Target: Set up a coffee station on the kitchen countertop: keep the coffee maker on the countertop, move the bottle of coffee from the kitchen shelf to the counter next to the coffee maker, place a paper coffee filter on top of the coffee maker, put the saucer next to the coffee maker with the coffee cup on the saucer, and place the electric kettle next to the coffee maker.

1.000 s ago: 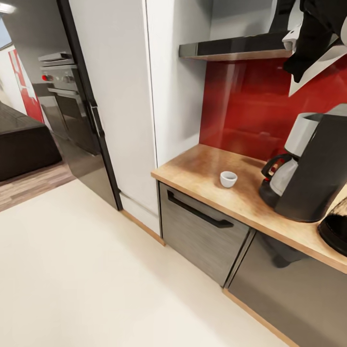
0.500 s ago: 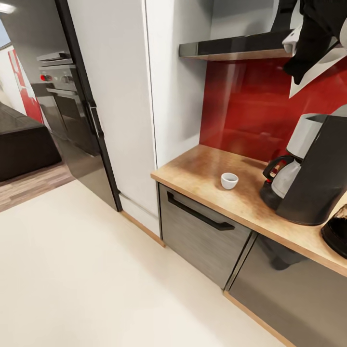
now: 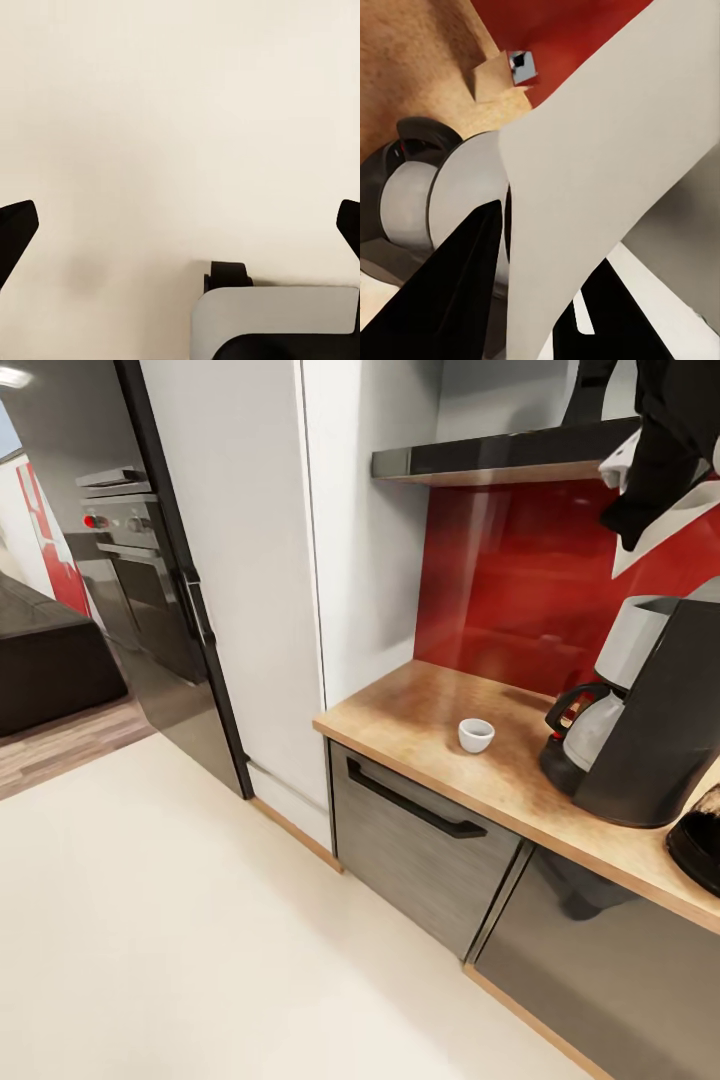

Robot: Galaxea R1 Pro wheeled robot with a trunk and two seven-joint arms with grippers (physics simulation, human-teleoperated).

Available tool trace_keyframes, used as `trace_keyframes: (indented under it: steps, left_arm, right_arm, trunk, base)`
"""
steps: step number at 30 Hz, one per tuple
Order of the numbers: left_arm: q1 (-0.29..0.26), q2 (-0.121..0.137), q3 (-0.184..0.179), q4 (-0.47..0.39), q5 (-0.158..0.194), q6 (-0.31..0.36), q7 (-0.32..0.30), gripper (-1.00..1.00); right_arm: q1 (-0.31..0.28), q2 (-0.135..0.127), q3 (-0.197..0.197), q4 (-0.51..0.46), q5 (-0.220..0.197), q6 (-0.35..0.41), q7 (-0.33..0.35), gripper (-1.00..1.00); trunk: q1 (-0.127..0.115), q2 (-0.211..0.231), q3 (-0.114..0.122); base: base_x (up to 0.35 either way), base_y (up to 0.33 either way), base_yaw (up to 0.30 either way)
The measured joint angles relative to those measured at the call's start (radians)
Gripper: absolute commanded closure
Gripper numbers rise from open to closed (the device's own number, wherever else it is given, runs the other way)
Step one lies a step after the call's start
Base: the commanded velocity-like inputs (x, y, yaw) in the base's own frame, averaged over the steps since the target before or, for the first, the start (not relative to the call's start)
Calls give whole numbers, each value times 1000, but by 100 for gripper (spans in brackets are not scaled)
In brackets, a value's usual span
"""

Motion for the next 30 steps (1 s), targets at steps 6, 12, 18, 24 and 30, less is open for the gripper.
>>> trace_keyframes:
  steps: [6, 12, 18, 24, 30]
  left_arm:
    - [0, 0, 0, 0, 0, 0, 0, -100]
    - [0, 0, 0, 0, 0, 0, 0, -100]
    - [0, 0, 0, -1, 0, 0, 0, -100]
    - [0, 0, 0, 0, 0, 0, 0, -100]
    - [0, 0, 0, 0, 0, 0, 0, -100]
  right_arm:
    - [29, -3, -1, -1, 0, 0, -5, 100]
    - [34, -4, 1, -1, 1, 1, -11, 100]
    - [35, -9, 1, 0, 2, 1, -12, 100]
    - [36, -11, 1, 0, 1, 1, -13, 100]
    - [40, -18, 1, -1, 2, 1, -13, 100]
  trunk:
    - [0, 0, 0]
    - [0, 0, 0]
    - [0, 0, 0]
    - [0, 0, 0]
    - [0, 0, 0]
  base:
    - [0, 0, 0]
    - [0, 0, 0]
    - [166, 0, 0]
    - [60, 0, 0]
    - [145, 0, 0]
